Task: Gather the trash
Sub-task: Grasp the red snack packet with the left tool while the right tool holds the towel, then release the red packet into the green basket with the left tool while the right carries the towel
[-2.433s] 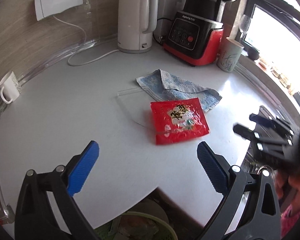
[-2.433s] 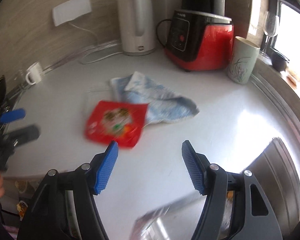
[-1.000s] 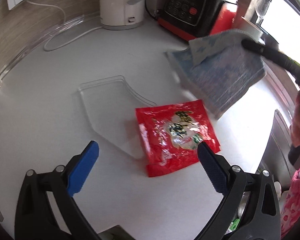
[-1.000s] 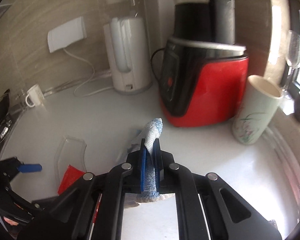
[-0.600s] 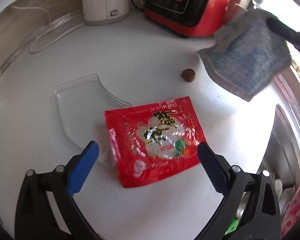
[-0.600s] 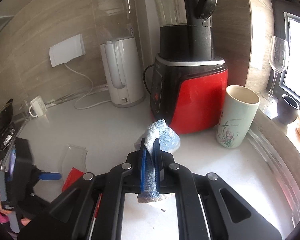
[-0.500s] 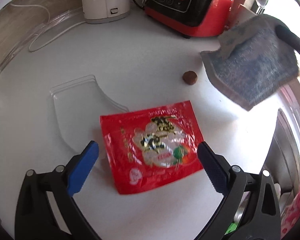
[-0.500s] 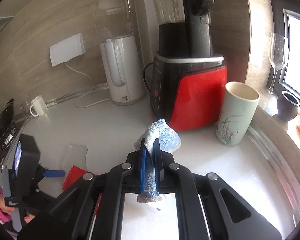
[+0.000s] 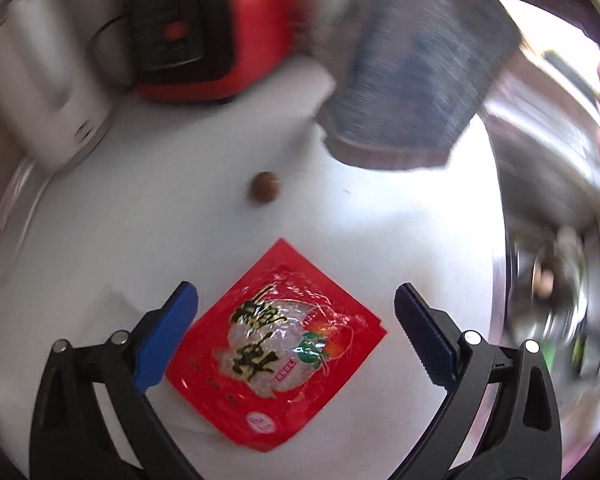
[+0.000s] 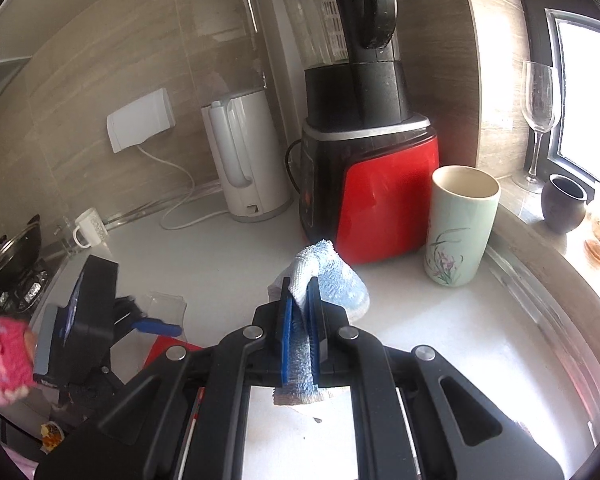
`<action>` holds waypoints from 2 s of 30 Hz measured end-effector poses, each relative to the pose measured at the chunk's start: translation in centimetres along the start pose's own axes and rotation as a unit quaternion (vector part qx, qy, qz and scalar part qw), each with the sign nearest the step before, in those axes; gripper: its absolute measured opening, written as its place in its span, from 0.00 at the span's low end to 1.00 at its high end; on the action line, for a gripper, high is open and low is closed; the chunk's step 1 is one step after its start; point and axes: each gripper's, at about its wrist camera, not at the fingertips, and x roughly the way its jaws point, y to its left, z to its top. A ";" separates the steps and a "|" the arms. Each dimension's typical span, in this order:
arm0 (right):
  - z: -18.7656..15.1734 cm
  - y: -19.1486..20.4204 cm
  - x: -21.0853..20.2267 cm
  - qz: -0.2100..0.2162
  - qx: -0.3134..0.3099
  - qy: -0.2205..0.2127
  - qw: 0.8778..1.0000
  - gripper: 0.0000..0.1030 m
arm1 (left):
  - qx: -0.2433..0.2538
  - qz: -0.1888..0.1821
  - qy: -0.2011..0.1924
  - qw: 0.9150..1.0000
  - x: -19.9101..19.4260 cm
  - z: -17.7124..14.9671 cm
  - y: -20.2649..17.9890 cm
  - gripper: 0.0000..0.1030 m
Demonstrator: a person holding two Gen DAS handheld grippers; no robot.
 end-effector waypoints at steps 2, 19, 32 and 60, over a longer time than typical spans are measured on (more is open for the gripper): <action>-0.2 0.0 -0.1 0.001 0.002 0.002 1.000 0.08 | 0.073 -0.009 0.025 0.997 0.8 0.1 -0.6 0.92; -1.0 -0.1 0.7 0.006 0.024 0.014 1.000 0.08 | 0.172 -0.104 0.083 0.976 2.9 -0.1 1.2 0.62; -0.3 1.7 0.3 0.017 0.020 0.010 1.000 0.08 | 0.101 -0.094 0.034 0.990 -0.5 0.4 1.5 0.07; -9.3 28.1 -12.3 0.075 0.019 0.022 0.997 0.08 | -0.144 -0.008 -0.035 0.989 -18.7 -26.4 -3.7 0.08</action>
